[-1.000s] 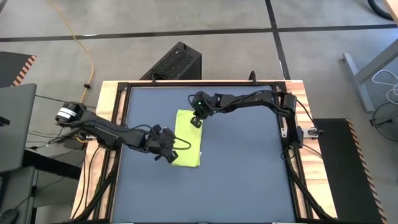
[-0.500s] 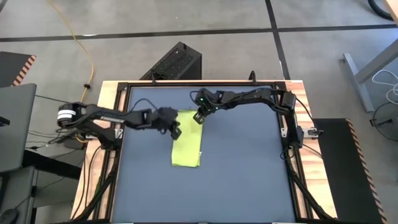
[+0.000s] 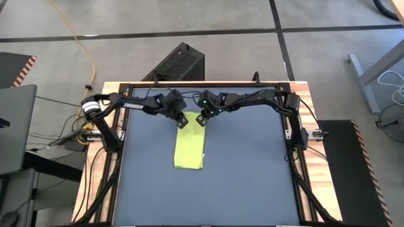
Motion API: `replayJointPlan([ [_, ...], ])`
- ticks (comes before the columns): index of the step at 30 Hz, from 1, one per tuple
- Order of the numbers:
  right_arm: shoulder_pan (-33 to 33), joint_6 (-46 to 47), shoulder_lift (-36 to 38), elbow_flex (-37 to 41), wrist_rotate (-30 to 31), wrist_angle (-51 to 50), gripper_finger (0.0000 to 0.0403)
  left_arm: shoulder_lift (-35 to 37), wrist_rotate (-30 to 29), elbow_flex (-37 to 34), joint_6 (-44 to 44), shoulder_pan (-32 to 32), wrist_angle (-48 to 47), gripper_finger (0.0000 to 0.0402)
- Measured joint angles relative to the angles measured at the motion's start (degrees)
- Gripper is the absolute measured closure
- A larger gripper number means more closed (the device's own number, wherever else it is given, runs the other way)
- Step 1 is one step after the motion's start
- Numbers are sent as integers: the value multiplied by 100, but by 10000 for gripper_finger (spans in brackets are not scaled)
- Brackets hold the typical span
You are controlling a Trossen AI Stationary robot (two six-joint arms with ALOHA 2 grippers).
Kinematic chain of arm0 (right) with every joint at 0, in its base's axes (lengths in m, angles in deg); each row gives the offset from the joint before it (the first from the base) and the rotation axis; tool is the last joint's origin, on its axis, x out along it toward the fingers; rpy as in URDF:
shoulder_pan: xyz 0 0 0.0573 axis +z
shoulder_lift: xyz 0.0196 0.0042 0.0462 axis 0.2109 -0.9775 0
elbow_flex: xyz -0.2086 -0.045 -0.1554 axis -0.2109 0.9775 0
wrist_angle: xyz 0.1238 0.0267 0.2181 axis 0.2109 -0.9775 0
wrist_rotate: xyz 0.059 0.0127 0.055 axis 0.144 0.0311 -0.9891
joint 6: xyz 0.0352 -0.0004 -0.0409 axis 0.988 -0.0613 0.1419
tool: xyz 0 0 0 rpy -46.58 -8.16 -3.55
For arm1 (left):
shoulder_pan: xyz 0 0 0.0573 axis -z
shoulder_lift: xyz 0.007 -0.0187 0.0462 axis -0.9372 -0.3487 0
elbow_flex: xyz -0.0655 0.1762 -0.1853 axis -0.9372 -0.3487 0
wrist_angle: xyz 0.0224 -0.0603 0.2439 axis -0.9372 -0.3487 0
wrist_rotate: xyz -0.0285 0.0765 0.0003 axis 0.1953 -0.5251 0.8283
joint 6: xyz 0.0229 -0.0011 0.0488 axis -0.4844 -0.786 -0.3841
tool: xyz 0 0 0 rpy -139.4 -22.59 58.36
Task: Roll towel
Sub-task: Roll the green microfiber towel
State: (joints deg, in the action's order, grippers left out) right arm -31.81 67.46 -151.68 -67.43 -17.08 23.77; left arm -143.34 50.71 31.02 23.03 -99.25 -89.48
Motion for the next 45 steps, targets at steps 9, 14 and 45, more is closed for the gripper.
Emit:
replayJointPlan([
  [9, 2, 94, 0, 0, 182, 11, 381, -65, -155, 187, -242, -37, -436, 401],
  [14, -2, 93, -7, -1, 410, -79, 381, 252, -403, 172, -238, -34, -775, 401],
  [45, -127, 128, -9, 13, 486, -18, 381, 768, -914, 46, 522, 851, -1322, 401],
])
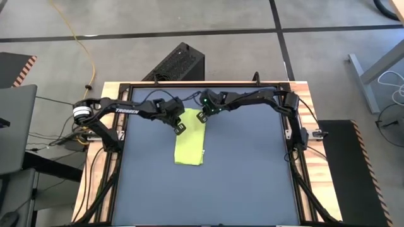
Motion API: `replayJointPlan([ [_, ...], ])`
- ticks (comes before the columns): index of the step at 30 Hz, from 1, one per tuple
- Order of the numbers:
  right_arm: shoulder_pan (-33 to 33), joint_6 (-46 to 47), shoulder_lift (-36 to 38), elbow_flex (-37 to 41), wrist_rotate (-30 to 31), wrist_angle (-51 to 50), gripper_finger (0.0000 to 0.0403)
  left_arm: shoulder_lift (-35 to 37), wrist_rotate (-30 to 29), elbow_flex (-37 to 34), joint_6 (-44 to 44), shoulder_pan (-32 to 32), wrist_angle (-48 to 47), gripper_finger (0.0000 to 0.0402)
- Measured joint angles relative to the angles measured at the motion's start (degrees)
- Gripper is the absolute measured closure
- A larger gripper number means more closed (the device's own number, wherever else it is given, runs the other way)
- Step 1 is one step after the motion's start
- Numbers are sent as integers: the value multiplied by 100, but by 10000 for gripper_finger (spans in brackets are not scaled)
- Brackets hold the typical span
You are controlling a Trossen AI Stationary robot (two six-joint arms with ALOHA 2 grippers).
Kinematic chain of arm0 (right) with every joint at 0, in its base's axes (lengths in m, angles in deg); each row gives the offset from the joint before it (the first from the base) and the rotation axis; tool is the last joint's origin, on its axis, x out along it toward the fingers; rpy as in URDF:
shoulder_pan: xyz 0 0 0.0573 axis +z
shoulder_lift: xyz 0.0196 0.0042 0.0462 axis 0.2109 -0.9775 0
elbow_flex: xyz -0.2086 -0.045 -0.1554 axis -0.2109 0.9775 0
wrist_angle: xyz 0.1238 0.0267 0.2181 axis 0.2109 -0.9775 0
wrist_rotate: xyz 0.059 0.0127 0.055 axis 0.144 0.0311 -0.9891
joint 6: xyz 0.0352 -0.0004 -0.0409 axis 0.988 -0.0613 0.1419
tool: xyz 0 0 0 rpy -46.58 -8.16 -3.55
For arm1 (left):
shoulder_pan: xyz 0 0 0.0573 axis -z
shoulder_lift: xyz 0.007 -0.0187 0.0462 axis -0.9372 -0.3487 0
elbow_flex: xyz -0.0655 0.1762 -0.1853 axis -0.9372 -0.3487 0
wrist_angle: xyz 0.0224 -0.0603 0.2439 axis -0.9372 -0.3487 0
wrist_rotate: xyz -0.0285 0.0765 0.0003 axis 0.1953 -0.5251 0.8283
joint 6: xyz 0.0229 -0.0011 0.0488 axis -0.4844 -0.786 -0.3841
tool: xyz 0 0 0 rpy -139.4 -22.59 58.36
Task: Roll towel
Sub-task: Roll the green microfiber towel
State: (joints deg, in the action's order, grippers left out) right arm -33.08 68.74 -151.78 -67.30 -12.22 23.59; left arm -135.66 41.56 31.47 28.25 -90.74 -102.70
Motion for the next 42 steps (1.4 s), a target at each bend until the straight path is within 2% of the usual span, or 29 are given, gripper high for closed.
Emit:
replayJointPlan([
  [5, 170, -75, 447, -15, -3, 72, 381, -7, -149, -193, 187, -83, 153, 401],
  [12, 384, -114, 358, -20, -52, 157, 381, -7, -135, -193, -70, -160, 1497, 401],
  [15, 322, 9, 146, -7, -264, 262, 381, -78, -220, -189, -342, -318, 1496, 401],
  [20, 95, 293, -186, -22, -694, 690, 381, -356, 256, -176, -400, -655, 1526, 401],
  [25, 20, 311, -429, -20, -796, 697, 381, -573, 473, -187, -512, -799, 1406, 401],
  [38, -122, 265, -531, -35, -784, 481, 381, -523, -24, -182, -206, -855, 990, 401],
  [42, -149, 227, -525, -44, -749, 288, 381, -122, -564, -195, -9, -615, 901, 401],
])
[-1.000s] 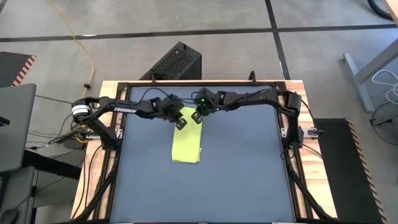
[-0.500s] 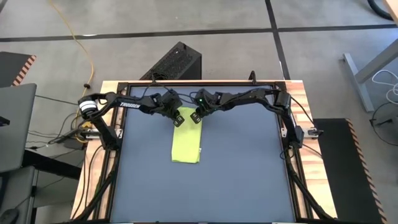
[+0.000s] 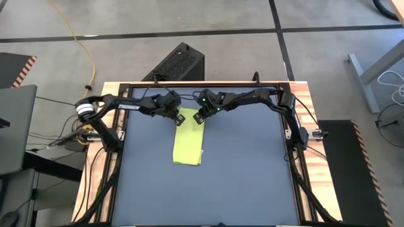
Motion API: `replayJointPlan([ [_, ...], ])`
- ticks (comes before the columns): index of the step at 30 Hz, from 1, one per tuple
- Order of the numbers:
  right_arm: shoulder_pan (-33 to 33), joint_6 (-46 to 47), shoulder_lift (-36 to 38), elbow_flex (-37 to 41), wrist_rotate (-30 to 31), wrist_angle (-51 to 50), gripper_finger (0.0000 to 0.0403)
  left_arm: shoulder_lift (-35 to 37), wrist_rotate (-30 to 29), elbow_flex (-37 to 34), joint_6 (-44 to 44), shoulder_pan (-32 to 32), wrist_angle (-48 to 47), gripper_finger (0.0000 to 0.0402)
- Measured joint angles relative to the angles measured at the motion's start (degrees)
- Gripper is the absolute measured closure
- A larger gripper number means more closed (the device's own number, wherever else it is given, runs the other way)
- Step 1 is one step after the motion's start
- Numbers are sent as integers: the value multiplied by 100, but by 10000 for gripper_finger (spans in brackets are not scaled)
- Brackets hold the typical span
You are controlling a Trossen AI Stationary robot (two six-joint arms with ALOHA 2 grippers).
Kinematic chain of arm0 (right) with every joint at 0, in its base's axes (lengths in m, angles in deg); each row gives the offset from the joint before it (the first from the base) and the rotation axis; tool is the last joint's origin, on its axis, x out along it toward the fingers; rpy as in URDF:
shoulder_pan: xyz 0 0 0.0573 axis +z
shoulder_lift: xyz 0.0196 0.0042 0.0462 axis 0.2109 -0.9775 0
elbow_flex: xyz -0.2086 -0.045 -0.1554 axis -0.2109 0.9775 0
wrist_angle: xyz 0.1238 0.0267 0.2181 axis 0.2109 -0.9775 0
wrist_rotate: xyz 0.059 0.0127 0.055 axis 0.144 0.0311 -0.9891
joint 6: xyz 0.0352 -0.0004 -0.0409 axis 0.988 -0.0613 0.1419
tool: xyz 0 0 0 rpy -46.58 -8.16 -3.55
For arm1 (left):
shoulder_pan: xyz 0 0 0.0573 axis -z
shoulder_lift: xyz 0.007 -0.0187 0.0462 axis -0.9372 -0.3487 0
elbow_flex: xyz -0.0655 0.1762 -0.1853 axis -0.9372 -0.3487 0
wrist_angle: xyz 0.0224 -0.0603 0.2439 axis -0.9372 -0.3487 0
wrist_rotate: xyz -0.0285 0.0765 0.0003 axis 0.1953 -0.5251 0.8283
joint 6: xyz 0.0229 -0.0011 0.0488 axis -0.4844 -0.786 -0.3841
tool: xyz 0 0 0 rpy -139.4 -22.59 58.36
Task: Roll towel
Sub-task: Roll the green microfiber towel
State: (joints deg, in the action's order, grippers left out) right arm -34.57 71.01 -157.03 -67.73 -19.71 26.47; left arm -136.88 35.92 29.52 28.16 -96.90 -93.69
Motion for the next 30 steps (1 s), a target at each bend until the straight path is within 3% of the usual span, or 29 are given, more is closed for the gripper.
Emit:
replayJointPlan([
  [5, 132, -32, 58, 15, 167, 28, 381, 784, -13, 0, -81, 715, 69, 401],
  [9, 166, -48, 253, 43, 221, 47, 381, 1273, 1010, -516, -458, 1469, 901, 401],
  [12, 133, -275, 569, 59, 230, 21, 381, 1387, 1516, -1339, -15, 1949, 1464, 401],
  [17, 228, -833, 1227, 33, 127, -7, 381, 1466, 1309, -2102, 942, 2874, 2171, 401],
  [23, 909, -1480, 1367, 237, -898, 40, 381, 1367, 432, -2116, 1184, 3672, 2082, 401],
  [26, 1317, -1606, 1222, 718, -1386, 776, 381, 1326, 316, -2117, 1245, 3794, 1887, 401],
  [30, 1619, -1621, 921, 1068, -2514, 1522, 381, 1258, 294, -2116, 1184, 3826, 1911, 401],
])
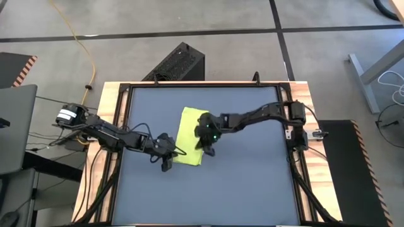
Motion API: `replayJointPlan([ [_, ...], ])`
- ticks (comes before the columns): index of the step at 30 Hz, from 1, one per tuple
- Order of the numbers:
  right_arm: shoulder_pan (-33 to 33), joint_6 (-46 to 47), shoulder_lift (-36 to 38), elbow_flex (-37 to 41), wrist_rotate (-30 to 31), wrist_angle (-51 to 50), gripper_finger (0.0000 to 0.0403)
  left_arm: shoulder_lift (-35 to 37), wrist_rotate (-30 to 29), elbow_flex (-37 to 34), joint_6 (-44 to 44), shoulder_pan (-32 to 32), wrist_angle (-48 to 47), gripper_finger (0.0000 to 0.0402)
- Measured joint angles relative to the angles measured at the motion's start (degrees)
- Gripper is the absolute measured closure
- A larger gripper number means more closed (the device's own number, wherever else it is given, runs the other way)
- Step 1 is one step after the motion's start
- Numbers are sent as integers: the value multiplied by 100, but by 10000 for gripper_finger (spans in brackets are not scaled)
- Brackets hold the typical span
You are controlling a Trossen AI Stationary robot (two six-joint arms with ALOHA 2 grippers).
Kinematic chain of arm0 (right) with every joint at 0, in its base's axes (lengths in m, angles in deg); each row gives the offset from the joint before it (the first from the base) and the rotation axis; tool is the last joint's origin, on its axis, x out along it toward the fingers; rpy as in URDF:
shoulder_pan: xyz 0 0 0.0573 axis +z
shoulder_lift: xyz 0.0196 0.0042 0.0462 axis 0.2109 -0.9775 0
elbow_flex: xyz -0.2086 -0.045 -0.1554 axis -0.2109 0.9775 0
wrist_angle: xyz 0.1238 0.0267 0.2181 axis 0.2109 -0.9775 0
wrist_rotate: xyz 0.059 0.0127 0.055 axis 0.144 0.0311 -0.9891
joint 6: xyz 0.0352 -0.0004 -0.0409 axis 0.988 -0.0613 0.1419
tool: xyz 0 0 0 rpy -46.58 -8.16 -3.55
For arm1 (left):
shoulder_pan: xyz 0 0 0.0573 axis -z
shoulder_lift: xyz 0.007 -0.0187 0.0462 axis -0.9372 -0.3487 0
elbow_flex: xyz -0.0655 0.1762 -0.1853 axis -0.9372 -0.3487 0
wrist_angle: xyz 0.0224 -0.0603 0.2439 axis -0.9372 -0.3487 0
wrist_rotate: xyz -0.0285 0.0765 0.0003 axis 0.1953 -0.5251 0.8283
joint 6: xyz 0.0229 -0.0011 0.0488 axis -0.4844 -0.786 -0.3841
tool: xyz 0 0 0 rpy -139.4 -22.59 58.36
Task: Roll towel
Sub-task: Roll the green microfiber towel
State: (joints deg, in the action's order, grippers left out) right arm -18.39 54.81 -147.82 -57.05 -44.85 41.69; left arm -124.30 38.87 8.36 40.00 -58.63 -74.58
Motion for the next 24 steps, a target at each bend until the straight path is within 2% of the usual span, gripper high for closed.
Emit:
replayJointPlan([
  [3, 164, 1, -215, 8, -110, 35, 381, -71, -10, 6, -76, -29, 24, 401],
  [12, 708, 430, -823, -8, 512, 133, 381, -391, 396, 4, -219, -208, 250, 401],
  [18, 781, 609, -758, -19, 941, -209, 381, -469, 717, 11, -162, -208, 361, 401],
  [24, 718, 616, -731, -14, 942, -354, 381, -450, 1039, 13, -94, -45, 179, 401],
])
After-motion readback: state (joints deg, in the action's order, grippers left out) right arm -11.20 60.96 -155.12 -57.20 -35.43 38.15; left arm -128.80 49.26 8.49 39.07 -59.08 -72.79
